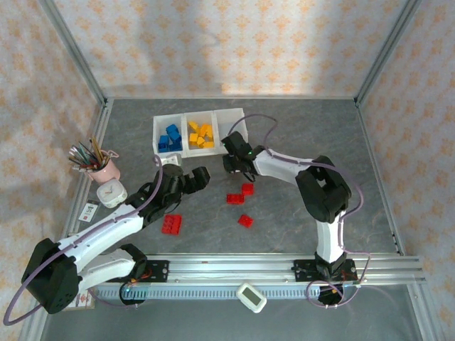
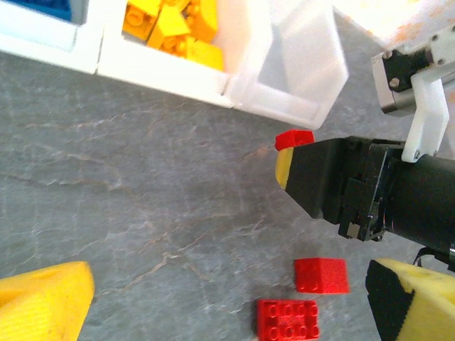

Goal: Sort the legos into containers by color
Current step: Pick up the lego from the center of the table, then place the lego in the container.

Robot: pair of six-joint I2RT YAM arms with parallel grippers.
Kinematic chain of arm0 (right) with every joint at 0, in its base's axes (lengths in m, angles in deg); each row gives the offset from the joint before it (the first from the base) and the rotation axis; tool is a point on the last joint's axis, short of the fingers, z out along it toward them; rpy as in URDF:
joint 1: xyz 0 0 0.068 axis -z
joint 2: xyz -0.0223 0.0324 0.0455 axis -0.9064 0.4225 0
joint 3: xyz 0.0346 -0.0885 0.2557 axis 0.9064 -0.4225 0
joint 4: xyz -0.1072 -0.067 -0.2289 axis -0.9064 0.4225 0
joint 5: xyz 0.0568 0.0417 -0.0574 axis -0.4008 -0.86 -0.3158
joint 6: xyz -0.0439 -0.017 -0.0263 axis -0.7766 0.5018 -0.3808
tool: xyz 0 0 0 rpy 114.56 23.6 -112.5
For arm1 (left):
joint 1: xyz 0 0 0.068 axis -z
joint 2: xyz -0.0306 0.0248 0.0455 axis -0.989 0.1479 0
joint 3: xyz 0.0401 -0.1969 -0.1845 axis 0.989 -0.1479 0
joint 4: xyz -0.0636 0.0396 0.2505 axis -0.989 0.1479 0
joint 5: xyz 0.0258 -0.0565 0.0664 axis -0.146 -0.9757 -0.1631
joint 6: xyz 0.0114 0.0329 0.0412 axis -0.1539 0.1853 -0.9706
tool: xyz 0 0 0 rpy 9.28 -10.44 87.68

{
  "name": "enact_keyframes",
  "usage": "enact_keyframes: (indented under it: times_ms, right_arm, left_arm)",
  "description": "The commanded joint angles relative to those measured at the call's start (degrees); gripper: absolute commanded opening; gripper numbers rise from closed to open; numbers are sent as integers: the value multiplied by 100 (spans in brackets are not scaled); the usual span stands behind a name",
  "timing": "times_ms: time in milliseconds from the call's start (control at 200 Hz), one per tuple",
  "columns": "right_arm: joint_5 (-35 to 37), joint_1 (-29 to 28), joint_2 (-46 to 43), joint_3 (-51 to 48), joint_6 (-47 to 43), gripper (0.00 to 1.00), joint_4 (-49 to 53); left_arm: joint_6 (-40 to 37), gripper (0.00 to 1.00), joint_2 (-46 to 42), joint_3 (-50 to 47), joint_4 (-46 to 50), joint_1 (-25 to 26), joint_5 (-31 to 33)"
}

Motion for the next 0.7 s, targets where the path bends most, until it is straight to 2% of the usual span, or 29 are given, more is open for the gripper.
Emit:
enact_keyframes:
  times_ms: [0, 450, 696]
  right_arm:
    - [183, 156, -236, 450, -23, 22, 138]
    - [245, 688, 1284, 2549, -105, 24, 535]
    - [397, 736, 1626, 3298, -271, 37, 811]
  left_arm:
    - [-63, 99, 107, 397, -40, 9, -27]
    - [-224, 99, 904, 1082, -270, -71, 299]
    - [-240, 99, 1250, 1301, -267, -158, 237]
